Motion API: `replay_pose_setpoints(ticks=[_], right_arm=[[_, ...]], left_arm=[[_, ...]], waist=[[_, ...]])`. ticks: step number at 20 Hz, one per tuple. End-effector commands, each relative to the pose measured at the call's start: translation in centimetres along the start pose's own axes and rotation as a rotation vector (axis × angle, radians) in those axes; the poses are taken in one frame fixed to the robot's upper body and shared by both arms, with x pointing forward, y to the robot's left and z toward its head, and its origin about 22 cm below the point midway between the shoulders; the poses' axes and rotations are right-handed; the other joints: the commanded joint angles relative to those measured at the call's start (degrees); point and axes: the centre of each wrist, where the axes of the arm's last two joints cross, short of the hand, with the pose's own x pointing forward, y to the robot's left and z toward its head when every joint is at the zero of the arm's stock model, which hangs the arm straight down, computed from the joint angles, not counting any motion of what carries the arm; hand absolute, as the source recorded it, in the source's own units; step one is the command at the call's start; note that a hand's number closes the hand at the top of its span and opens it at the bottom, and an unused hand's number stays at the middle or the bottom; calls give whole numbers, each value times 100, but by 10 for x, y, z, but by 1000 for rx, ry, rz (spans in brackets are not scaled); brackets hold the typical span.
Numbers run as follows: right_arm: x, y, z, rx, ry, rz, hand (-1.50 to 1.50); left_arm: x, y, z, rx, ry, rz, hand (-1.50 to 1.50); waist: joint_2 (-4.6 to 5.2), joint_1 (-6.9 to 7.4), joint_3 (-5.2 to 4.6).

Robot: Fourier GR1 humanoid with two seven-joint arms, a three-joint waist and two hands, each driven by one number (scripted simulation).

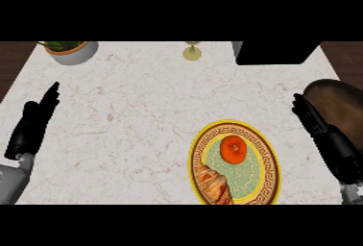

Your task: Pick the squash from the plate and place it in the pan

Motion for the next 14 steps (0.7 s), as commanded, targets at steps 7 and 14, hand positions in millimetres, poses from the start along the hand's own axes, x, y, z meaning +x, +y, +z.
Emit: replay_pose_setpoints(ticks=[7,14], right_arm=[[48,-25,-39,235,-335,198,150],[-37,-78,-26,382,-396,-98,-150]], left_arm=[[52,-97,30,-231,-354,396,0],[34,-130,59,-253,-384,446,0]], waist=[[57,341,9],[101,265,52]])
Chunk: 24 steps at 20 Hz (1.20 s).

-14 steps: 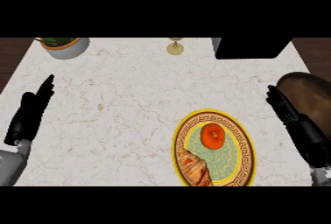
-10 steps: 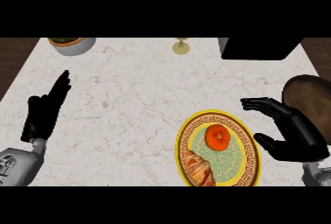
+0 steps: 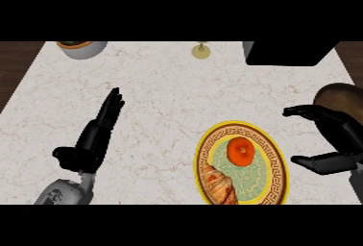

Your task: Pick the squash from the plate and place it in the pan

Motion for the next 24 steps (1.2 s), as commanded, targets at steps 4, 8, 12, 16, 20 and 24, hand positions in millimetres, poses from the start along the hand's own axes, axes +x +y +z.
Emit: replay_pose_setpoints(ticks=[4,8,12,16,20,24], right_arm=[[-3,-48,0,137,-42,199,-150],[24,-46,-40,238,1,297,-150],[20,-22,-61,365,73,421,-150],[33,-6,-96,492,178,567,-150],[20,28,-93,633,231,719,-150],[7,73,-89,702,223,810,-150]], left_arm=[[-15,-16,24,-27,-31,53,0],[-14,-5,18,-25,-18,40,0],[-19,-3,28,-11,-16,48,0],[-20,-18,18,-15,-24,41,0],[-18,-4,20,-10,-26,43,0],[-13,-4,9,2,-22,44,0]], waist=[[-9,-19,-4],[-22,-64,-12],[-29,-41,-13],[-10,-17,-17],[-30,-70,-16],[-34,-147,-13]])
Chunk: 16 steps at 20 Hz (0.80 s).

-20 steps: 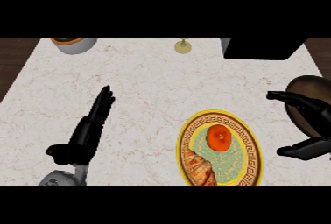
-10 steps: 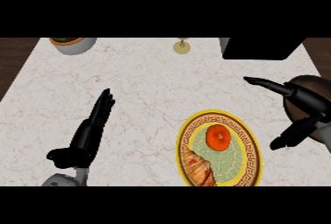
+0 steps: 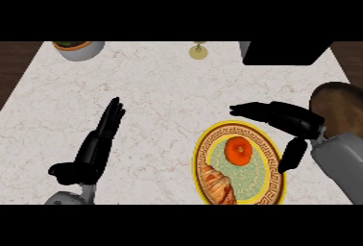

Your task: Pick the squash from the plate and place it in the pan

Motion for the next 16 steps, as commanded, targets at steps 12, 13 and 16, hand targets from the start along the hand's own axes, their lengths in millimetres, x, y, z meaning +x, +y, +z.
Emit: replay_pose_setpoints(ticks=[12,13,16], right_arm=[[9,61,-32,119,131,116,-150],[-1,57,-15,98,148,99,-150],[3,48,-24,83,139,74,-150]], left_arm=[[5,7,4,17,3,-16,0],[5,-3,21,14,3,-4,0],[0,-5,-5,-9,-3,9,0]], waist=[[0,-38,3],[-3,-36,3],[1,-55,3]])
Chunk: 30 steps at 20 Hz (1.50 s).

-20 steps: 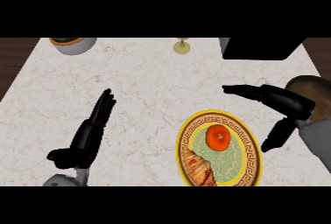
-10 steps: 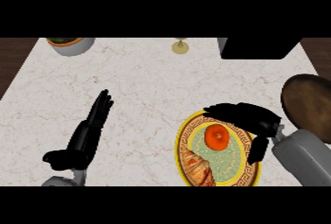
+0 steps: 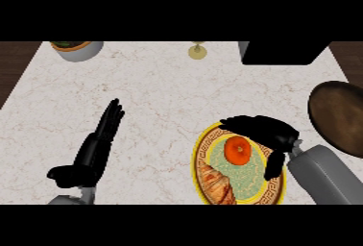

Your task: Pick the squash from the plate and place it in the pan

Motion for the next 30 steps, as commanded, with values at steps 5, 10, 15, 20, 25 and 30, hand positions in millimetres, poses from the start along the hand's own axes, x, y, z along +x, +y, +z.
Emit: replay_pose_setpoints(ticks=[5,10,15,20,25,30], right_arm=[[-11,-5,-18,-28,-3,-47,-150],[-5,10,-40,-16,7,-46,-150],[-18,35,-45,50,69,-21,-150],[-13,58,-58,118,-13,119,150],[-8,52,-78,75,-8,151,150],[-19,61,-63,-36,-42,142,150]], left_arm=[[-8,-7,-7,0,-7,16,0],[10,-19,9,0,-15,11,0],[25,-5,-23,-19,-17,-1,0],[10,0,-1,-15,5,-1,0],[1,-11,-1,12,-13,-9,0],[11,-2,-15,4,3,21,0]], waist=[[5,3,0],[2,21,1],[11,23,2],[11,64,4],[14,48,2],[10,9,2]])
